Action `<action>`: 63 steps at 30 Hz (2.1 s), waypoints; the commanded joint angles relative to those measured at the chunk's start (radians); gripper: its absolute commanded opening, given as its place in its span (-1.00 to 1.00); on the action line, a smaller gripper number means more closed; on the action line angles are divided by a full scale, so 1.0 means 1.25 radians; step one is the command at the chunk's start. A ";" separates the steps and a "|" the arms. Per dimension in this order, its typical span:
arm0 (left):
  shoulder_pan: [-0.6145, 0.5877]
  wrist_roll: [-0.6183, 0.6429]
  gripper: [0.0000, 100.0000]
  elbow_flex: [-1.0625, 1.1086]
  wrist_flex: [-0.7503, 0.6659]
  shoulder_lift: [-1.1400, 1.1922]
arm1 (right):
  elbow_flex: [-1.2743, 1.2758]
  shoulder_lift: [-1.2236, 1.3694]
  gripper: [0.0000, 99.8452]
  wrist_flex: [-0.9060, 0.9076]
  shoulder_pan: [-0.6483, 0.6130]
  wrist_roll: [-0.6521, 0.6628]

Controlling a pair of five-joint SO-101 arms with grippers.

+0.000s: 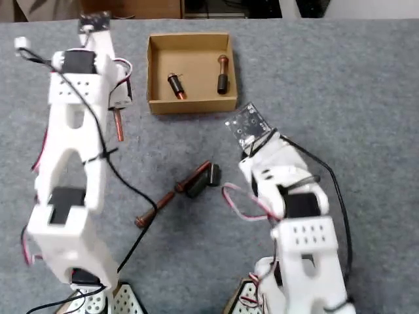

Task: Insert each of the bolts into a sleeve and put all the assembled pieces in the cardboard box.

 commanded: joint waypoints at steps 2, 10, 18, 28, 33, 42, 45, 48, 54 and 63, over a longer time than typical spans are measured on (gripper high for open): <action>-0.005 -0.005 -0.97 0.151 -0.077 -0.271 | -0.120 -0.095 -1.00 0.081 -0.122 -0.144; -0.004 -0.012 -0.96 0.565 -0.318 -0.765 | -0.093 -0.067 -1.00 -0.096 -0.257 -0.416; -0.001 -0.007 -0.96 0.991 -0.794 -1.124 | 0.174 -0.067 -1.00 -0.566 -0.256 -0.362; 0.096 0.033 -0.96 0.964 -0.838 -1.114 | 0.398 -0.067 -1.00 -0.928 -0.258 -0.335; 0.218 0.034 -0.96 0.825 -0.784 -1.018 | 0.436 -0.067 -1.00 -0.930 -0.256 -0.340; 0.356 0.034 -0.96 0.818 -0.765 -0.979 | 0.445 -0.067 -1.00 -0.926 -0.256 -0.464; 0.383 0.028 -0.96 0.843 -0.765 -0.978 | 0.467 -0.066 -1.00 -0.924 -0.256 -0.460; 0.398 0.027 -0.96 0.857 -0.765 -0.975 | 0.498 -0.066 -1.00 -0.930 -0.256 -0.459; 0.432 -0.036 -0.96 0.864 -0.727 -0.974 | 0.499 -0.066 -1.00 -0.932 -0.260 -0.458; 0.449 -0.045 -0.96 0.802 -0.616 -0.973 | 0.499 -0.067 -1.00 -0.945 -0.260 -0.335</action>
